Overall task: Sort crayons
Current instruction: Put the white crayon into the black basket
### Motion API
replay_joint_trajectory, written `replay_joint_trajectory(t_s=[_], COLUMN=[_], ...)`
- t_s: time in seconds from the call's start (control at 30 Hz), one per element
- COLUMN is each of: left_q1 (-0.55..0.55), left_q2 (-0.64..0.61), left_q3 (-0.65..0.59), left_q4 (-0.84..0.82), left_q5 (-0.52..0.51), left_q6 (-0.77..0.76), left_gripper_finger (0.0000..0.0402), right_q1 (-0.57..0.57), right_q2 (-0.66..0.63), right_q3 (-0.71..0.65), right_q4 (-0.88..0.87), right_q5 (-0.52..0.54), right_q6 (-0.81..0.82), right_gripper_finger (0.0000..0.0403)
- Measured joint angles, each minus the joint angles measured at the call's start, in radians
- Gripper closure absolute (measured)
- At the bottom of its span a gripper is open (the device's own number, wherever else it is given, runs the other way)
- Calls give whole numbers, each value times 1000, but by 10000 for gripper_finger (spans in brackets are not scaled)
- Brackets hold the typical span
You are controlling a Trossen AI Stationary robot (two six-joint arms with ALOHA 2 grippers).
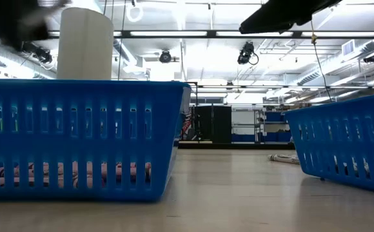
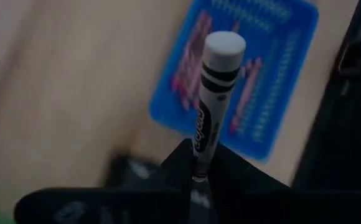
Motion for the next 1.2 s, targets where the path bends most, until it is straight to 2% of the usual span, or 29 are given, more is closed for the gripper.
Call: replay_joint_trajectory(t_s=[0.23, 0.33, 0.43, 0.6, 0.7, 0.97, 1.2], left_q1=[-179, -208, -210, -203, -202, -202, -201], left_q2=[15, 69, 125, 207, 231, 234, 232], left_q3=[0, 1, 1, 1, 1, 1, 18], left_q4=[-32, -49, -45, -46, -43, -38, -61], left_q5=[-13, -11, 53, 177, 212, 231, 253], left_q6=[-434, -591, -702, -748, -760, -772, -756], left_gripper_finger=[351, 351, 350, 350, 350, 343, 305], right_q1=[-83, -124, -164, -215, -229, -233, -230], right_q2=[0, 0, 0, 1, 1, 1, 1], right_q3=[0, 0, 0, 0, 0, 0, 0], right_q4=[70, 119, 141, 170, 179, 177, 162], right_q5=[-4, -58, -129, -205, -239, -256, -265], right_q6=[-109, -142, -158, -164, -164, -167, -159], right_gripper_finger=[274, 274, 274, 274, 274, 273, 273])
